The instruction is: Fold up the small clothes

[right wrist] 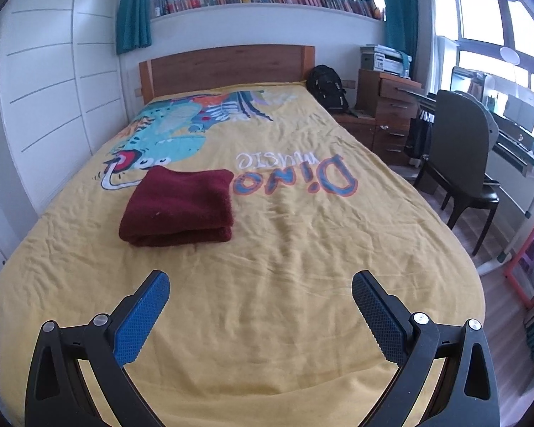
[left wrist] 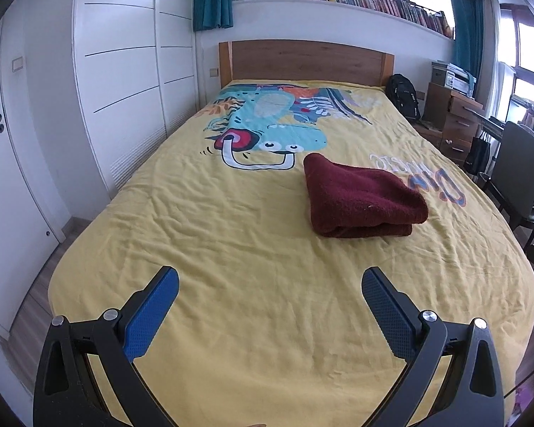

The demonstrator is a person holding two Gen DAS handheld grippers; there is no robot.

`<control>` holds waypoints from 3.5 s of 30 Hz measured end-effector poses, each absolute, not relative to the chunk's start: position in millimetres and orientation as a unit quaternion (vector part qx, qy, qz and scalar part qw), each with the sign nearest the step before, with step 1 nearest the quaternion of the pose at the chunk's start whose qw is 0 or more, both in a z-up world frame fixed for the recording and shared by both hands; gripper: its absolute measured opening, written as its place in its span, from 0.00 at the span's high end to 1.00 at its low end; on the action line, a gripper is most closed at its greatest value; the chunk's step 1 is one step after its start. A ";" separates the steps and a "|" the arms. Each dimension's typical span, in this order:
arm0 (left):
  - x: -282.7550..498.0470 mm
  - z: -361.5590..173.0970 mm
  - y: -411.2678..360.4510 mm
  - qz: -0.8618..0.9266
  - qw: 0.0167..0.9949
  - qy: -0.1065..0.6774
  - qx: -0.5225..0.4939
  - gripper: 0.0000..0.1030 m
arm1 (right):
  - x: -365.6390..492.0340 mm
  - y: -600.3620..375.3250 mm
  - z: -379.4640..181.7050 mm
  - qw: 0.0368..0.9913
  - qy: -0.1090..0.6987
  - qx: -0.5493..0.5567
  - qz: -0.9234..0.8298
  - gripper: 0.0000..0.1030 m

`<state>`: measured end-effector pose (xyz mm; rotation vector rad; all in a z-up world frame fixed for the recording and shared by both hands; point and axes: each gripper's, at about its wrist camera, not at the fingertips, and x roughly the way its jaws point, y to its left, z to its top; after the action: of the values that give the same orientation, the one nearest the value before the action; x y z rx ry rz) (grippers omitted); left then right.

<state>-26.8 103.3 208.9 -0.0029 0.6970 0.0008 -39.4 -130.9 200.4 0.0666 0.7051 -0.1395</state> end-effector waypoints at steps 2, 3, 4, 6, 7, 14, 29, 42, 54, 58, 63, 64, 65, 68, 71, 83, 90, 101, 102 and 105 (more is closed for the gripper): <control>-27.8 208.6 103.4 0.001 0.941 0.339 0.002 0.01 | -37.7 -130.1 196.9 0.934 0.349 0.032 -0.068 0.01; -27.1 208.4 102.8 0.002 0.941 0.338 0.005 0.01 | -36.8 -129.6 194.7 0.933 0.352 0.032 -0.068 0.01; -26.5 207.6 102.4 0.001 0.941 0.338 0.006 0.01 | -36.1 -129.2 192.5 0.932 0.355 0.032 -0.067 0.01; -26.3 207.0 101.3 0.000 0.940 0.340 0.005 0.01 | -35.7 -128.4 189.0 0.931 0.358 0.032 -0.067 0.01; -25.6 206.2 101.0 -0.001 0.940 0.341 0.006 0.01 | -35.6 -128.3 187.6 0.931 0.359 0.032 -0.067 0.01; -20.3 200.8 98.5 -0.008 0.938 0.348 0.011 0.01 | -33.1 -128.4 181.3 0.928 0.364 0.031 -0.067 0.01; -12.1 191.0 92.8 -0.015 0.934 0.357 0.011 0.01 | -27.1 -128.1 171.6 0.927 0.367 0.023 -0.070 0.01; -7.3 180.6 88.8 -0.014 0.931 0.365 0.012 0.01 | -25.5 -128.0 168.5 0.928 0.365 0.022 -0.071 0.01; -7.3 178.8 83.1 -0.021 0.931 0.363 0.016 0.01 | -28.2 -131.4 167.4 0.927 0.366 0.026 -0.077 0.01; -7.2 179.0 82.9 -0.022 0.931 0.364 0.014 0.01 | -28.5 -131.0 167.4 0.927 0.366 0.026 -0.077 0.01; -7.1 179.1 83.2 -0.023 0.931 0.364 0.012 0.01 | -28.8 -131.6 166.1 0.927 0.366 0.024 -0.076 0.01; -7.0 180.0 82.9 -0.022 0.931 0.363 0.012 0.01 | -29.2 -131.9 165.6 0.927 0.366 0.025 -0.076 0.01; -7.0 179.8 82.1 -0.022 0.931 0.364 0.013 0.01 | -28.8 -131.4 165.9 0.927 0.366 0.025 -0.076 0.01; -7.5 180.0 82.5 -0.022 0.931 0.365 0.013 0.01 | -28.9 -131.7 165.3 0.927 0.367 0.026 -0.077 0.01; -7.2 180.3 82.9 -0.022 0.931 0.364 0.012 0.01 | -28.6 -131.0 163.6 0.926 0.368 0.024 -0.077 0.01; -7.6 181.0 81.4 -0.024 0.931 0.365 0.010 0.01 | -28.3 -129.7 157.5 0.925 0.372 0.026 -0.078 0.01; -7.2 180.9 81.4 -0.025 0.930 0.366 0.010 0.01 | -26.9 -129.8 157.0 0.924 0.374 0.025 -0.078 0.01; -7.1 179.9 80.1 -0.025 0.930 0.367 0.008 0.01 | -26.8 -130.4 157.5 0.924 0.373 0.025 -0.078 0.01; -6.7 179.7 80.4 -0.026 0.930 0.367 0.008 0.01 | -26.8 -130.3 157.7 0.924 0.373 0.025 -0.078 0.01; -7.2 179.3 79.2 -0.026 0.930 0.368 0.007 0.01 | -26.7 -130.2 157.6 0.924 0.374 0.025 -0.078 0.01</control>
<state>-7.2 79.2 179.3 0.0142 0.7529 -0.0529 -26.7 -130.2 157.6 0.0517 0.7671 -0.1596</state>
